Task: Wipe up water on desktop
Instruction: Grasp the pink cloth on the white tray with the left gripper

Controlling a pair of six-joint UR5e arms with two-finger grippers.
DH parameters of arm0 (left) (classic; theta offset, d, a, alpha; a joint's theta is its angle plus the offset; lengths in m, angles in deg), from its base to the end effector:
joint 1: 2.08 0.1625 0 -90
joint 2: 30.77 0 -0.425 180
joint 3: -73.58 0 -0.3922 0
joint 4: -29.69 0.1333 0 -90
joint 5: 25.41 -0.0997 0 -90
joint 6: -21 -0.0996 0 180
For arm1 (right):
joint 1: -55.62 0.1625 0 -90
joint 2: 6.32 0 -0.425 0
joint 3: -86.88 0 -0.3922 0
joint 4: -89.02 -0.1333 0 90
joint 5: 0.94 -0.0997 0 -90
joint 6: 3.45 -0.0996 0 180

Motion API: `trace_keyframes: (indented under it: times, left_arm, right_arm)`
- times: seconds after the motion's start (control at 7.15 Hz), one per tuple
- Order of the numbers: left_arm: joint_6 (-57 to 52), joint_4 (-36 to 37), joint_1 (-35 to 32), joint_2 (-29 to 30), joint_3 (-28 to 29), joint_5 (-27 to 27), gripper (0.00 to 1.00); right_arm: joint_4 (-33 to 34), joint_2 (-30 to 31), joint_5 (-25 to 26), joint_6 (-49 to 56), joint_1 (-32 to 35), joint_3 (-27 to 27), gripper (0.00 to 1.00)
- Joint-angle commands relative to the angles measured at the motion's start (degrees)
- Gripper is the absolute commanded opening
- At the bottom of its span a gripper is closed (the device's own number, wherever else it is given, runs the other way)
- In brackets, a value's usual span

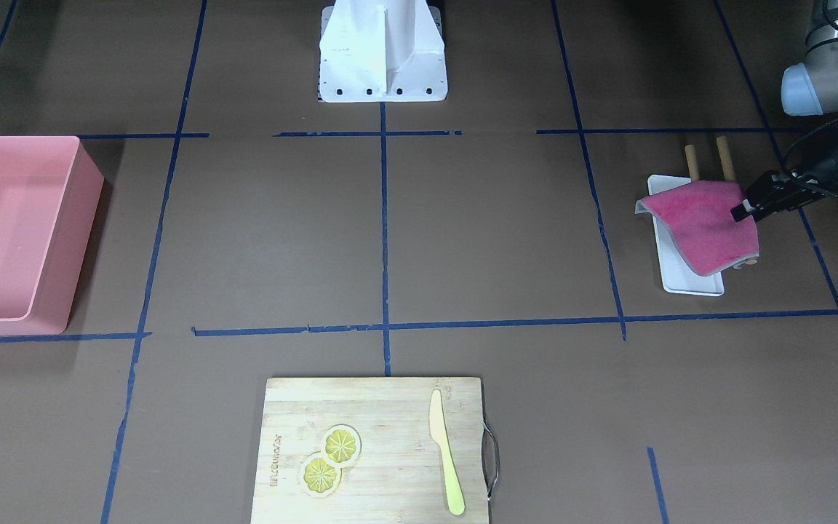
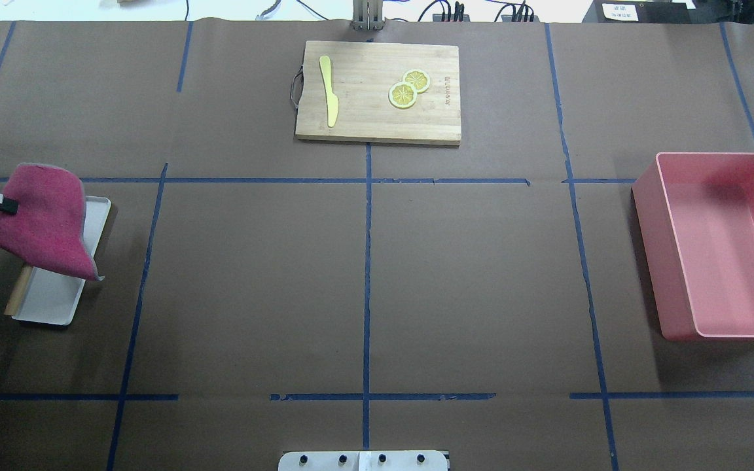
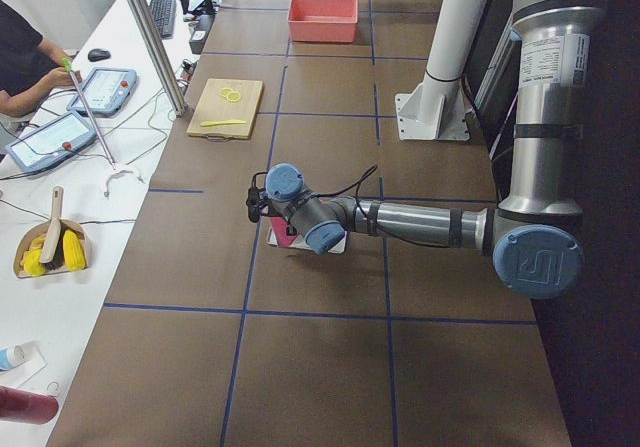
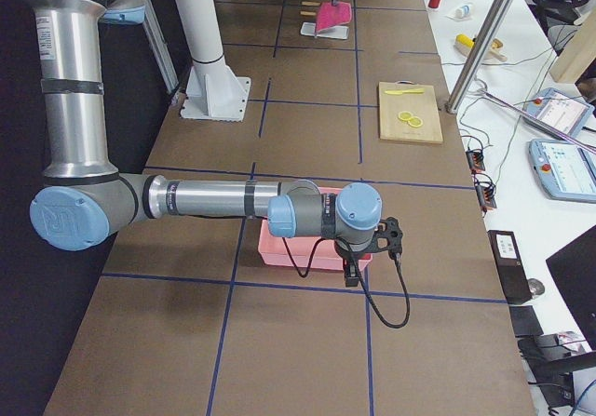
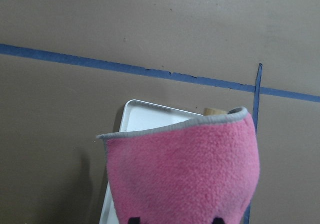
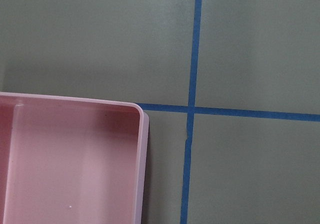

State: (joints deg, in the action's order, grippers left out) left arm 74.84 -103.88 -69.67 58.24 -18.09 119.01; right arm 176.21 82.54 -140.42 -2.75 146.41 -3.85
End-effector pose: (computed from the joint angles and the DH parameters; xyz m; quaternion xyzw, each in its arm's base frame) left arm 0.1410 -0.4791 0.5547 0.0020 0.5400 -0.0574 0.8397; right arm 0.0645 -0.5043 0.6310 0.0425 -0.4176 -0.0164 0.9075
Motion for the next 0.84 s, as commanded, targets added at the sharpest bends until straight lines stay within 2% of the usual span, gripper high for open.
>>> trace_keyframes:
  times: [0.0,0.14,0.42,0.7]
  left_arm:
    - [-0.1,0.0,-0.1,0.0,-0.1,0.1,0.36]
    - [0.0,0.0,-0.1,-0.1,-0.2,0.1,0.36]
    - [-0.1,0.0,-0.1,-0.2,-0.2,0.1,0.48]
    - [-0.1,0.2,-0.2,-0.4,-0.7,0.2,0.47]
  right_arm:
    - [0.0,0.0,0.0,0.0,0.0,0.0,1.00]
    - [0.0,0.0,0.0,0.0,0.0,0.0,1.00]
    - [0.0,0.0,0.0,0.0,0.0,0.0,1.00]
    - [0.0,0.0,0.0,0.0,0.0,0.1,1.00]
